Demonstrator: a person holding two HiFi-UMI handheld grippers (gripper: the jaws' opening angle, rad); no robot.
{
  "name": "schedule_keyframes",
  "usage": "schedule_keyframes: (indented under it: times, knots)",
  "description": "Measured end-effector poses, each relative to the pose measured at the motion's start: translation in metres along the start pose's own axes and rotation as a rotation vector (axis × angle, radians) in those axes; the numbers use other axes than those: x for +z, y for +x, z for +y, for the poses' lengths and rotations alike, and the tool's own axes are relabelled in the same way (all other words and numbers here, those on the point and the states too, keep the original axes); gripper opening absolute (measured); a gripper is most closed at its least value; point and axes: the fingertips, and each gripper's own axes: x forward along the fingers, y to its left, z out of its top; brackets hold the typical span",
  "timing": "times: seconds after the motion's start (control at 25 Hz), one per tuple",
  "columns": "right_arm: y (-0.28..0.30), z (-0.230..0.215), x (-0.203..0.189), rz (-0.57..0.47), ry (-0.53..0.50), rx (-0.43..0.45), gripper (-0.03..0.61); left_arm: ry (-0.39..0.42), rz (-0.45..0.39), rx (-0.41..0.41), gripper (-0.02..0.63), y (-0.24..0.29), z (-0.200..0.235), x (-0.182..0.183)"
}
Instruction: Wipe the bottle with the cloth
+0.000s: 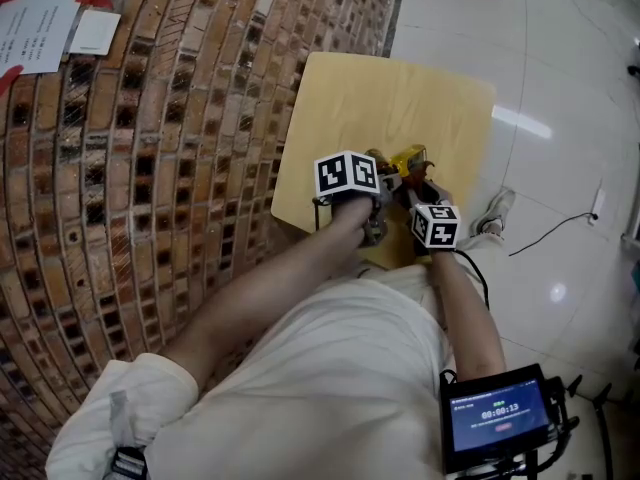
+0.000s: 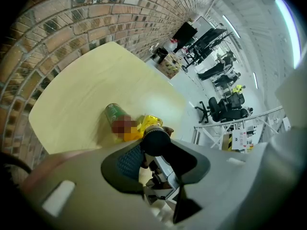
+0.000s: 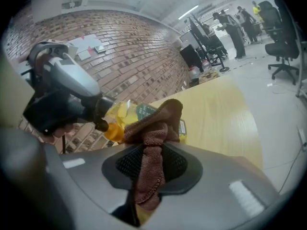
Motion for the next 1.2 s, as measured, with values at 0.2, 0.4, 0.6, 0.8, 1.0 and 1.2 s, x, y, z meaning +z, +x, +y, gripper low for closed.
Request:
schedule_keyframes:
  times: [0.2,0.4,0.6,0.8,1.0,1.2]
  knots:
    - [0.013,-0.019,-0.007,0.036,0.146,-0.028,0.087,0.000,0.004,-0.012,0.169,-0.005,0.001,0.003]
    - [0.012,-0.061,-0.006,0.003,0.496,-0.131,0.087,0.001,0.002,-0.031,0.169,-0.011,0.000,0.005]
    - [-0.038,-0.100,0.028,-0.183,0.576,-0.253,0.089,0.032,-0.001,-0.033,0.169,-0.016,-0.001,0.006]
    - [-0.084,-0.086,0.063,-0.302,0.454,-0.137,0.089,0.148,0.015,-0.003,0.169,-0.018,-0.002,-0.001]
    - [-0.082,-0.006,0.084,-0.305,0.337,0.134,0.090,0.280,0.018,0.042,0.170,-0.010,-0.004,-0.003]
    - [-0.056,0.027,0.065,-0.222,0.340,0.186,0.091,0.280,0.064,0.030,0.170,-0.002,-0.010,-0.014]
